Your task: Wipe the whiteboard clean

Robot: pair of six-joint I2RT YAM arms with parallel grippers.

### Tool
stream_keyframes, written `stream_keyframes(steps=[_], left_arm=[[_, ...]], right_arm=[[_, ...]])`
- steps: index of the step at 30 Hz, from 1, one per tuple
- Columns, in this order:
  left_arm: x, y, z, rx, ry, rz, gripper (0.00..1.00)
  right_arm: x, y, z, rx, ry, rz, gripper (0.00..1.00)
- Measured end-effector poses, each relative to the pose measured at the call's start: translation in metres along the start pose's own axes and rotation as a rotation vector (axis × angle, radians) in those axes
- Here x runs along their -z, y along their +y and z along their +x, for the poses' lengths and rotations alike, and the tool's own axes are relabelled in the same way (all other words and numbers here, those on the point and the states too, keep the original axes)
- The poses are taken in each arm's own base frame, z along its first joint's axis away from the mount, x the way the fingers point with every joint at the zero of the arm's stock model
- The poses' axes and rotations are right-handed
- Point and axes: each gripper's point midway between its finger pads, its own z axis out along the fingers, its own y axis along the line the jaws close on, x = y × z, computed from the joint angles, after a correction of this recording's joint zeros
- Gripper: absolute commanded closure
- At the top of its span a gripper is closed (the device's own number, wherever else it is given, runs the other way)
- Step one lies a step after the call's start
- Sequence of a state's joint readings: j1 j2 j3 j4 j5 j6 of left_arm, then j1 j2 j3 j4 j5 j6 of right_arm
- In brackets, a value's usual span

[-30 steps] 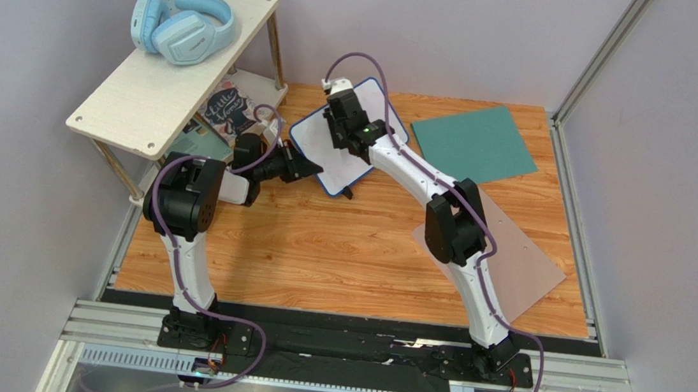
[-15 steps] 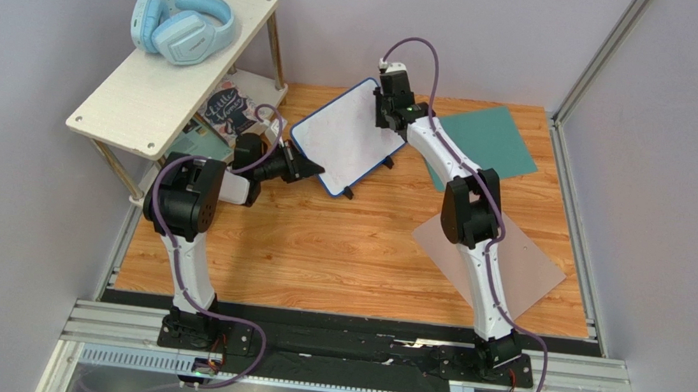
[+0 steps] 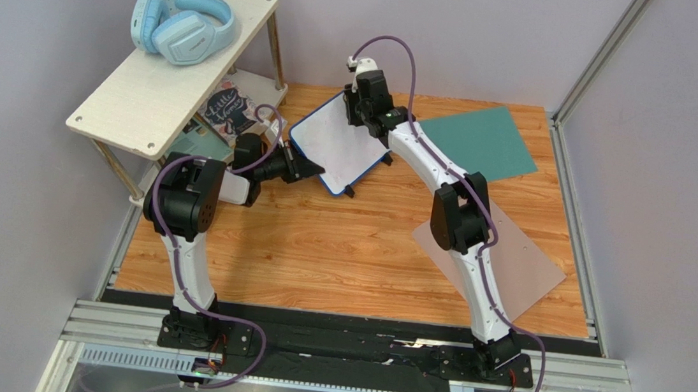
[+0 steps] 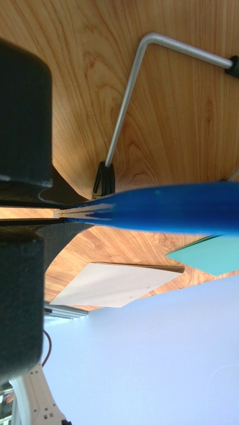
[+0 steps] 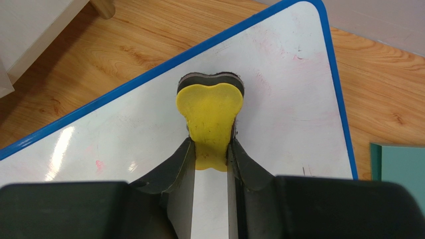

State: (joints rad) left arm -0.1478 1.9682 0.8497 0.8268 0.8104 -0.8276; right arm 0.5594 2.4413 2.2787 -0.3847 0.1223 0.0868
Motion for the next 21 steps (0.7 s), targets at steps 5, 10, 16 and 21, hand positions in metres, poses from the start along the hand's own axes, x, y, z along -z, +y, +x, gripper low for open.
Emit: stream_keyframes(steps=[5,10,16,21], left_arm=[[0.0,0.0,0.0,0.0,0.0,0.0,1.0],[0.0,0.0,0.0,0.0,0.0,0.0,1.0],[-0.001,-0.002,0.0,-0.007,0.001,0.009,1.0],[0.0,-0.005,0.002,-0.011,0.01,0.023,1.0]], right_arm=[[-0.002,-0.016,-0.001,-0.109,0.007,-0.006,1.0],[-0.009,-0.058,0.014,-0.297,0.048,-0.012,1.0],[-0.011,-0.122,0.055,-0.496,0.142,0.031,1.0],[-0.002,-0.115,0.07,-0.542,0.187,0.025,1.0]])
